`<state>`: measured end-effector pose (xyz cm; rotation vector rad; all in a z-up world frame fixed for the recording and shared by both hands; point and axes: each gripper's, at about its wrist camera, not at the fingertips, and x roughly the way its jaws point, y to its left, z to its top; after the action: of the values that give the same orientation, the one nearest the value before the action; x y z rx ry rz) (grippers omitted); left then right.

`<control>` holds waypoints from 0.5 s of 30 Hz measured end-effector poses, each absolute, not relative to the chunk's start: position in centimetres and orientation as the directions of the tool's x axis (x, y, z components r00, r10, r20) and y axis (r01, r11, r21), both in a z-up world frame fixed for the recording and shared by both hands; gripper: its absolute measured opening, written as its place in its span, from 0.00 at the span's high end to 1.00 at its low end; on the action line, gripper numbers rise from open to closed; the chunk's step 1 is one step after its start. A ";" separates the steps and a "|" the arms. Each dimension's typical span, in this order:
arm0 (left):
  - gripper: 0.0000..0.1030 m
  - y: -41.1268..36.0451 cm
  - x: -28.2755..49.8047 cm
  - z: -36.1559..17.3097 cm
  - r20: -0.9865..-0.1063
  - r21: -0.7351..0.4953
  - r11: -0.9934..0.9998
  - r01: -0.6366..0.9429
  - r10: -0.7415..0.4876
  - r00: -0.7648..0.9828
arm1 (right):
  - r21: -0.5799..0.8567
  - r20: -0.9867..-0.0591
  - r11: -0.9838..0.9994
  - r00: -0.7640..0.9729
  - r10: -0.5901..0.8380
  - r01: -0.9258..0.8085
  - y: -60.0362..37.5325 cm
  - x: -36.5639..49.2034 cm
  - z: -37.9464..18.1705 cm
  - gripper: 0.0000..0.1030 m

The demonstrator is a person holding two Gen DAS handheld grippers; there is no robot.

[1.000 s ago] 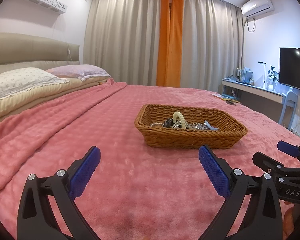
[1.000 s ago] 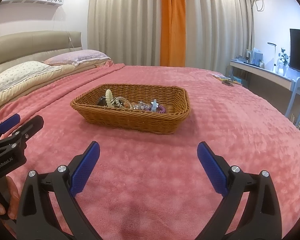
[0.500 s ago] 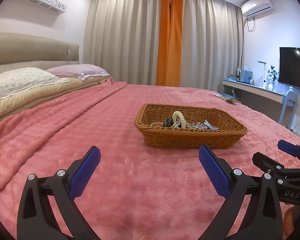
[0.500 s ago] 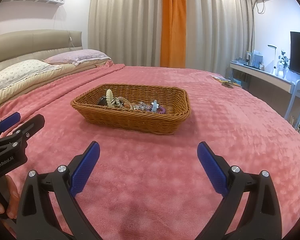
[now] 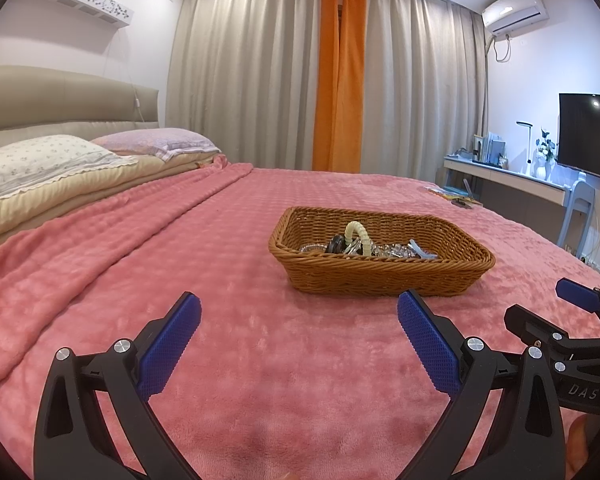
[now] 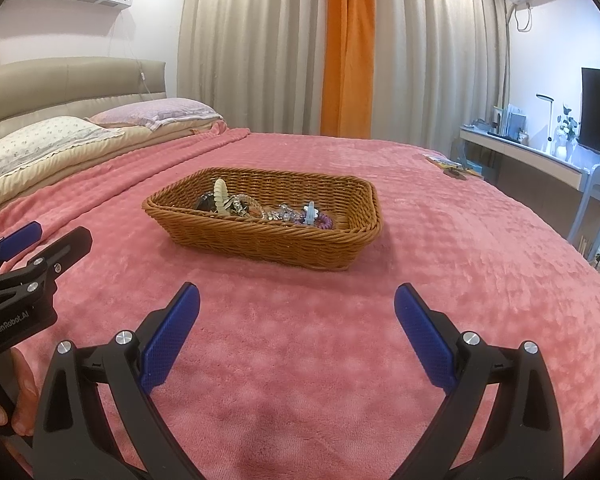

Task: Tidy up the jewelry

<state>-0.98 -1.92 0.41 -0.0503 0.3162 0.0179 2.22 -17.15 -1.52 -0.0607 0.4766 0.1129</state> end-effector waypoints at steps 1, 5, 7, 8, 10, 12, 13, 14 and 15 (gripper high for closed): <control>0.07 -1.9 -1.0 0.4 -0.312 -0.047 0.999 -0.026 0.010 0.950 | -0.033 -0.461 0.992 0.883 0.094 -0.122 -17.1 2.2 -1.5 0.09; 0.07 -1.9 -1.2 0.4 -0.303 -0.047 0.999 -0.024 0.008 0.953 | -0.031 -0.461 0.992 0.882 0.094 -0.122 -17.1 2.2 -1.5 0.09; 0.07 -2.0 -1.2 0.2 -0.297 -0.048 0.999 -0.021 0.006 0.955 | -0.032 -0.461 0.992 0.883 0.094 -0.122 -17.1 2.2 -1.5 0.09; 0.07 -2.0 -1.3 0.1 -0.295 -0.046 0.999 -0.026 0.011 0.955 | -0.032 -0.461 0.992 0.882 0.094 -0.122 -17.1 2.2 -1.5 0.09; 0.07 -2.0 -1.2 0.0 -0.302 -0.046 0.999 -0.024 0.009 0.953 | -0.032 -0.461 0.992 0.882 0.094 -0.122 -17.1 2.2 -1.5 0.09; 0.07 -2.0 -1.1 0.0 -0.307 -0.042 0.999 -0.031 0.017 0.951 | -0.032 -0.461 0.992 0.882 0.094 -0.123 -17.1 2.2 -1.5 0.09; 0.07 -2.0 -1.1 0.0 -0.307 -0.041 0.999 -0.034 0.020 0.951 | -0.032 -0.461 0.992 0.882 0.094 -0.122 -17.1 2.2 -1.5 0.09; 0.07 -2.0 -1.1 0.1 -0.307 -0.041 0.999 -0.030 0.016 0.952 | -0.032 -0.461 0.992 0.882 0.094 -0.122 -17.1 2.2 -1.5 0.09; 0.07 -2.0 -1.1 0.2 -0.308 -0.040 0.999 -0.030 0.016 0.951 | -0.032 -0.461 0.992 0.882 0.094 -0.122 -17.1 2.2 -1.5 0.09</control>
<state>-1.10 -2.00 0.17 -0.0448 0.3124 0.0234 2.20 -17.11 -1.50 -0.0607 0.4773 0.1127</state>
